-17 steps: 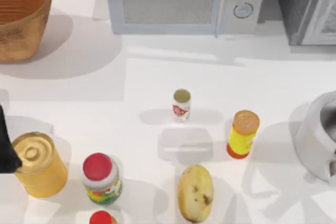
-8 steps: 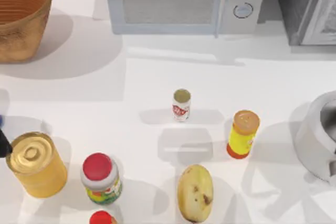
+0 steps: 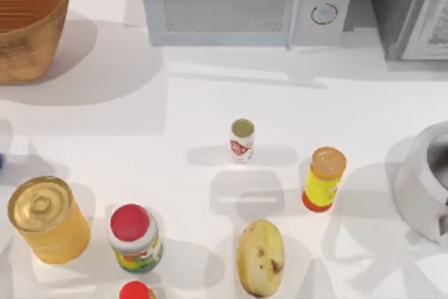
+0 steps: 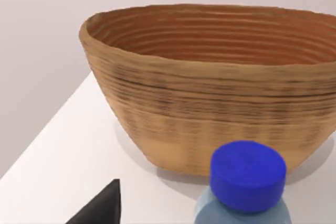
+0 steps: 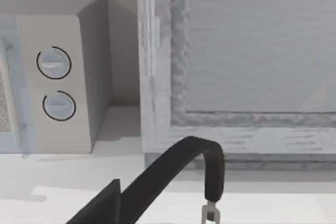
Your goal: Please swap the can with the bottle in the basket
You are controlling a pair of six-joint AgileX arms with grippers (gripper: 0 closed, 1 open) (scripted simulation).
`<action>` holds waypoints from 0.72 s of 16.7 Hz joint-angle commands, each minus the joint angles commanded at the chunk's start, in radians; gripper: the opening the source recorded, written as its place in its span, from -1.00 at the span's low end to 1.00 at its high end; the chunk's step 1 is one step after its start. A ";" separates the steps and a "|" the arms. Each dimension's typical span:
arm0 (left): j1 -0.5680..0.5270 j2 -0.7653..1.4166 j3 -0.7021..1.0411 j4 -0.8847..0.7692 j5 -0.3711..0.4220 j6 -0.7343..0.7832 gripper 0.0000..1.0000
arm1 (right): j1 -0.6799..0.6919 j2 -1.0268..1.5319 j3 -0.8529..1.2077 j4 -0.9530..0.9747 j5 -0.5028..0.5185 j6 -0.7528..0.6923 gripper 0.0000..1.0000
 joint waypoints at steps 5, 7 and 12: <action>0.102 0.479 0.021 0.404 0.118 0.028 1.00 | 0.000 0.000 0.000 0.000 0.000 0.000 1.00; 0.129 0.654 0.029 0.549 0.166 0.041 1.00 | 0.000 0.000 0.000 0.000 0.000 0.000 1.00; 0.153 0.981 0.037 0.825 0.275 0.067 1.00 | 0.000 0.000 0.000 0.000 0.000 0.000 1.00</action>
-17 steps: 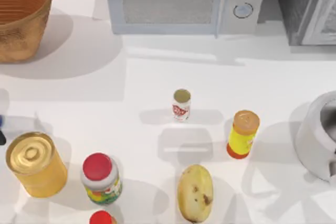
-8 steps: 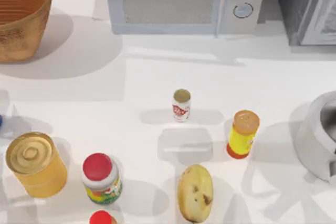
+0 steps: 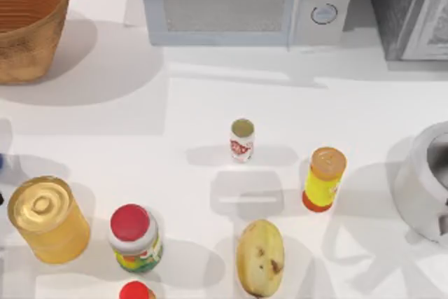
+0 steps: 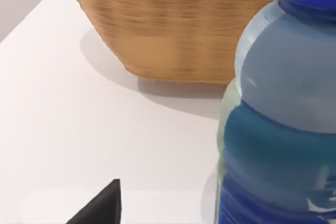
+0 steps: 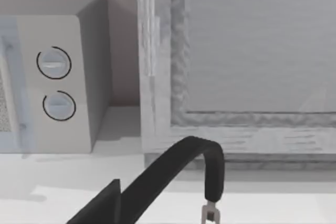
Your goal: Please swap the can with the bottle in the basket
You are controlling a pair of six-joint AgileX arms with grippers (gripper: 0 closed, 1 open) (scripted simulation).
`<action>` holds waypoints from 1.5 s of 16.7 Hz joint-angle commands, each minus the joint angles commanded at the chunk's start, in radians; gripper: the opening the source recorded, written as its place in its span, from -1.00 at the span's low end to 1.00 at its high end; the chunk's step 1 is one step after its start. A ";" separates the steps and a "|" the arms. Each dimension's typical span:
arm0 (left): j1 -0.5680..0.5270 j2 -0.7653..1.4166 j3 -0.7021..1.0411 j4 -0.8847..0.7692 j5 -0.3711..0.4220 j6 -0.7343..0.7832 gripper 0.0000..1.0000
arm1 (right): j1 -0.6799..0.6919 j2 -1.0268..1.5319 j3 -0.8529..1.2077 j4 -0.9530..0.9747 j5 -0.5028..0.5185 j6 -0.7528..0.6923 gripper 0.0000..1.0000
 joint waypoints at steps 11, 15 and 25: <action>0.008 0.099 0.021 0.067 0.056 0.012 1.00 | 0.000 0.000 0.000 0.000 0.000 0.000 1.00; 0.036 0.112 0.094 0.002 0.083 0.019 1.00 | 0.000 0.000 0.000 0.000 0.000 0.000 1.00; -0.125 0.170 0.220 -0.048 -0.074 -0.018 1.00 | 0.000 0.000 0.000 0.000 0.000 0.000 1.00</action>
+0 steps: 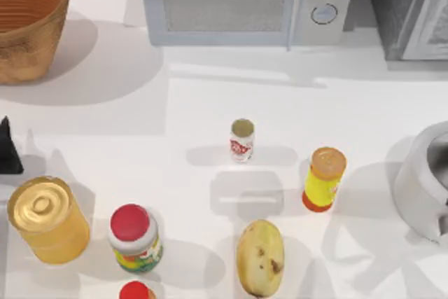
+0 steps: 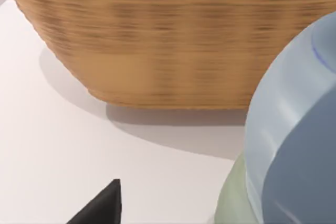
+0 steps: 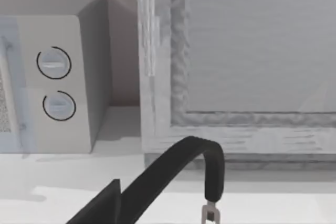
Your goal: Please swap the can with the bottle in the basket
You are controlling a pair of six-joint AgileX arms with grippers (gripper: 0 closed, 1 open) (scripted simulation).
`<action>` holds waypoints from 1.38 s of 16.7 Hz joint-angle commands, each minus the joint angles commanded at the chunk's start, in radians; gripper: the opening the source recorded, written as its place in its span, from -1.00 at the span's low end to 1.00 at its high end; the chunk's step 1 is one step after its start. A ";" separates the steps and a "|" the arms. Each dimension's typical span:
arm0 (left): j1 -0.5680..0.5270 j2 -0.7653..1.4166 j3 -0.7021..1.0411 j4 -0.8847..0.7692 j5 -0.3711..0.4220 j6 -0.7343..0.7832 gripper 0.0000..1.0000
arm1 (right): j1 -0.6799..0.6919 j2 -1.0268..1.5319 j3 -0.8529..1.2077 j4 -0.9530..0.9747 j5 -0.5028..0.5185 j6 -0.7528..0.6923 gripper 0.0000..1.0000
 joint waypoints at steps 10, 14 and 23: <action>0.000 0.000 0.000 0.000 0.000 0.000 -0.36 | 0.000 0.000 0.000 0.000 0.000 0.000 1.00; 0.000 0.000 0.000 0.000 0.000 0.000 -0.96 | 0.000 0.000 0.000 0.000 0.000 0.000 1.00; 0.000 -0.001 -0.001 0.000 0.001 0.001 -1.00 | 0.000 0.000 0.000 0.000 0.000 0.000 1.00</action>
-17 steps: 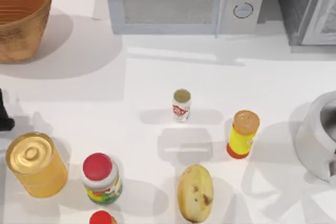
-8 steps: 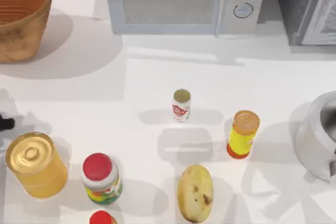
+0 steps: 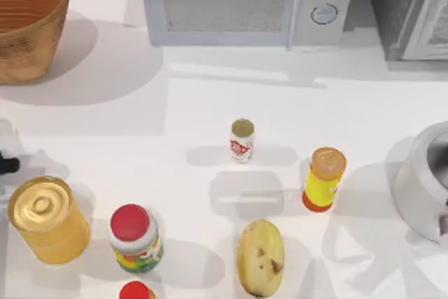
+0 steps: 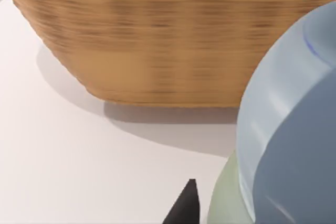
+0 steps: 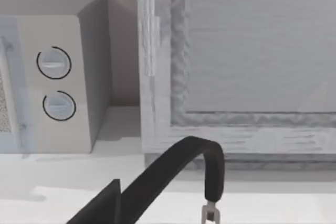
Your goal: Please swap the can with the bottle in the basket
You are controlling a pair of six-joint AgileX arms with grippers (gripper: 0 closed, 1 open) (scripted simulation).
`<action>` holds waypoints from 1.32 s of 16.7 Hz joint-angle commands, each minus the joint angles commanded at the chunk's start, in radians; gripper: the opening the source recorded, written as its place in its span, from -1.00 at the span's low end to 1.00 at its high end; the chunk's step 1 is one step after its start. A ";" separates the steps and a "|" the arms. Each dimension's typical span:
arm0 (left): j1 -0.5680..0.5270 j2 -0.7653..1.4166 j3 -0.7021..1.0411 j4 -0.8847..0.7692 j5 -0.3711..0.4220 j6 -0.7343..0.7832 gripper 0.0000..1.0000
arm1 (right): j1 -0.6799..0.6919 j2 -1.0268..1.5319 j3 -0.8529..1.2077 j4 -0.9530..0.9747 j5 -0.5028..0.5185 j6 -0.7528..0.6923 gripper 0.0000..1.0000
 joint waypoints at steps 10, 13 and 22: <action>0.252 -0.206 0.395 -0.460 0.270 0.193 -1.00 | 0.000 0.000 0.000 0.000 0.000 0.000 1.00; 0.306 -0.227 0.641 -0.769 0.403 0.292 -1.00 | 0.000 0.000 0.000 0.000 0.000 0.000 1.00; 0.248 -0.076 1.404 -1.756 0.749 0.507 -1.00 | 0.000 0.000 0.000 0.000 0.000 0.000 1.00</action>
